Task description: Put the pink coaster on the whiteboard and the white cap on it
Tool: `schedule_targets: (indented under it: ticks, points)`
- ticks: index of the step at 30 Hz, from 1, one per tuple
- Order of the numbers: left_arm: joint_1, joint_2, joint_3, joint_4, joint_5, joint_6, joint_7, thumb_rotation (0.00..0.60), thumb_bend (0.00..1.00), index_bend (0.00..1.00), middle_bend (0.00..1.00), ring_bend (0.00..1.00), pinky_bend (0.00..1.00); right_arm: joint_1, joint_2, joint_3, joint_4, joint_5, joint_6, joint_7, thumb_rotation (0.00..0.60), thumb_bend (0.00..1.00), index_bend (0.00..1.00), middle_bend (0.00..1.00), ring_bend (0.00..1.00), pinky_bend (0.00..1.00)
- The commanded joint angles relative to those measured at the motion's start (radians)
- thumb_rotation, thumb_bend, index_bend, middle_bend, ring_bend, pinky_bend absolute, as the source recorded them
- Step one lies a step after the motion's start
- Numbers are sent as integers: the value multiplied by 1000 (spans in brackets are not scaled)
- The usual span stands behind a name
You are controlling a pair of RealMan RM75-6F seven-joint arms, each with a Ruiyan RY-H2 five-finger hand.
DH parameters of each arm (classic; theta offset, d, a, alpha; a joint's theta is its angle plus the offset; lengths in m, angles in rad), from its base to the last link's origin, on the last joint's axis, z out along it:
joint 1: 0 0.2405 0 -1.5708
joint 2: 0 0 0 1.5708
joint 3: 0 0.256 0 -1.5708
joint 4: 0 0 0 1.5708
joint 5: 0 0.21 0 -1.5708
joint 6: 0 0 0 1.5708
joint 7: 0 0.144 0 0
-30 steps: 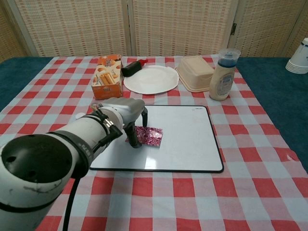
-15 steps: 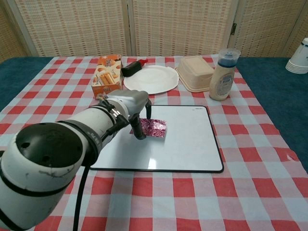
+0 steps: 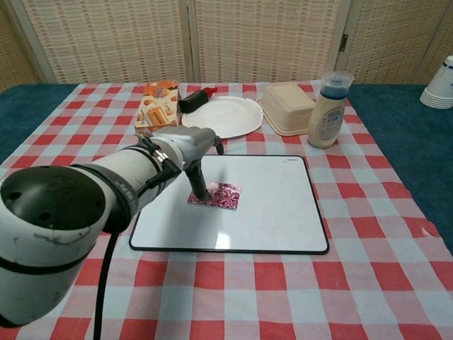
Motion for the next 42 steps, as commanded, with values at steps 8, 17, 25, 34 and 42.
schedule_targets:
  ticks: [8, 17, 25, 34, 42]
  points:
    - [78, 156, 55, 44, 43, -5, -22, 600, 284, 354, 998, 1000, 1000, -1, -2, -6, -5, -9, 0, -10, 600, 295, 93, 125, 0, 137]
    - [138, 187, 104, 112, 38, -91, -89, 600, 339, 393, 1000, 1000, 1000, 1, -5, -6, -7, -1, -5, -23, 600, 295, 93, 125, 0, 137]
    - [148, 166, 118, 164, 44, -118, -112, 600, 340, 399, 1000, 1000, 1000, 3, -4, -4, -5, 4, -9, -23, 600, 295, 93, 125, 0, 137]
    - [150, 162, 116, 184, 39, -116, -103, 600, 340, 414, 1000, 1000, 1000, 3, -4, 0, -5, 15, -11, -23, 600, 295, 93, 125, 0, 137]
    - [154, 159, 115, 196, 32, -123, -97, 600, 340, 418, 1000, 1000, 1000, 4, -5, 0, -5, 18, -14, -25, 600, 295, 93, 125, 0, 137]
